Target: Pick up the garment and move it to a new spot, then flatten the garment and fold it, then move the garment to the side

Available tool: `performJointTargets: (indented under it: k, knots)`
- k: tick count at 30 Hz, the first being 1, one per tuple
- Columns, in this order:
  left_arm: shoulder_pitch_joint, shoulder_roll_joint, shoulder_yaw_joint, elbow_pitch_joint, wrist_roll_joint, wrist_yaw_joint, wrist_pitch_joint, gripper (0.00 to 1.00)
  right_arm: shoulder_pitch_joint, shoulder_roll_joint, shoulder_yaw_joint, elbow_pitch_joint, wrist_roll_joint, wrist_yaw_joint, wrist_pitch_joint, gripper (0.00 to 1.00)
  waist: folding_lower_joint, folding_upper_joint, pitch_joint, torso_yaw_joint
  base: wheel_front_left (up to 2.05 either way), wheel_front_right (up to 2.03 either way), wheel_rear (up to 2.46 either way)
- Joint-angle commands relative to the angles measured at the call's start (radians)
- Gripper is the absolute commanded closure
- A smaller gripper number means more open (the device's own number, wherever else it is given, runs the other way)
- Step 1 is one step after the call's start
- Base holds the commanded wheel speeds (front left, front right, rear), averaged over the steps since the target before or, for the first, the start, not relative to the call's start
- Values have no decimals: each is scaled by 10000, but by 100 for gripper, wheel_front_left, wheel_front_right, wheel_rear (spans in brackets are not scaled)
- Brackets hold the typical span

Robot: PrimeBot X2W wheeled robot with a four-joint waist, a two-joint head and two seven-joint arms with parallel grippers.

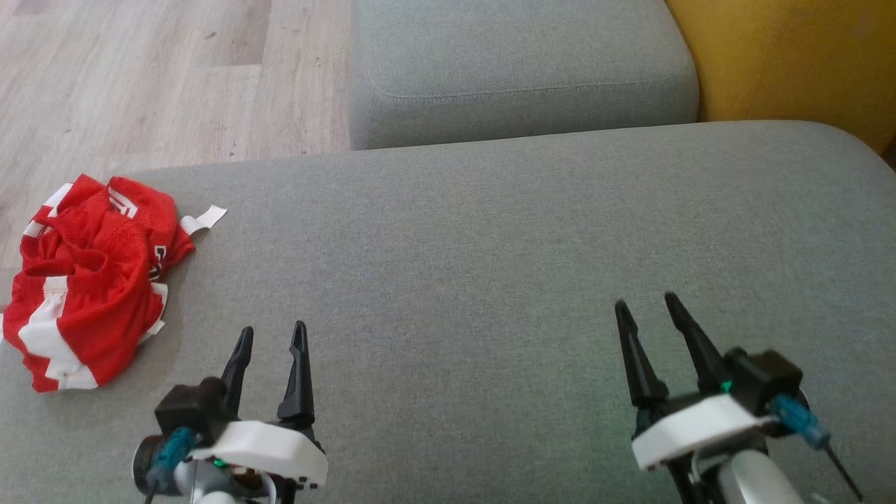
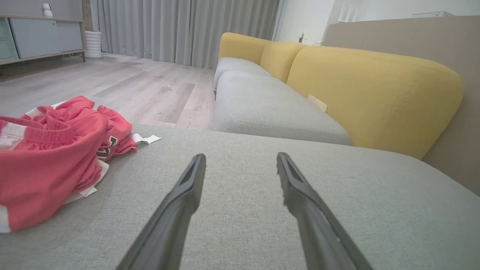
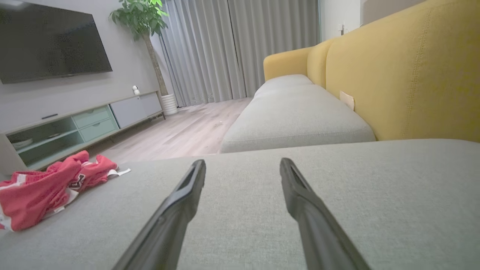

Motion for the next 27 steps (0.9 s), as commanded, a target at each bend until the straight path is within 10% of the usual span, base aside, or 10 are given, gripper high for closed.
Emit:
performJointTargets:
  k: [1, 27]
  knots:
    - [-283, 86, 239, -427, 292, 79, -144, 0, -211, 26, 181, -361, -244, -6, -138, 0, 0, 0, 1, -2, 0, 0, 0]
    - [-72, -64, 431, -554, 2019, 204, -659, 0, 111, 84, -260, -269, -1018, -7, -660, 0, 0, 0, -171, 141, 0, 0, 0]
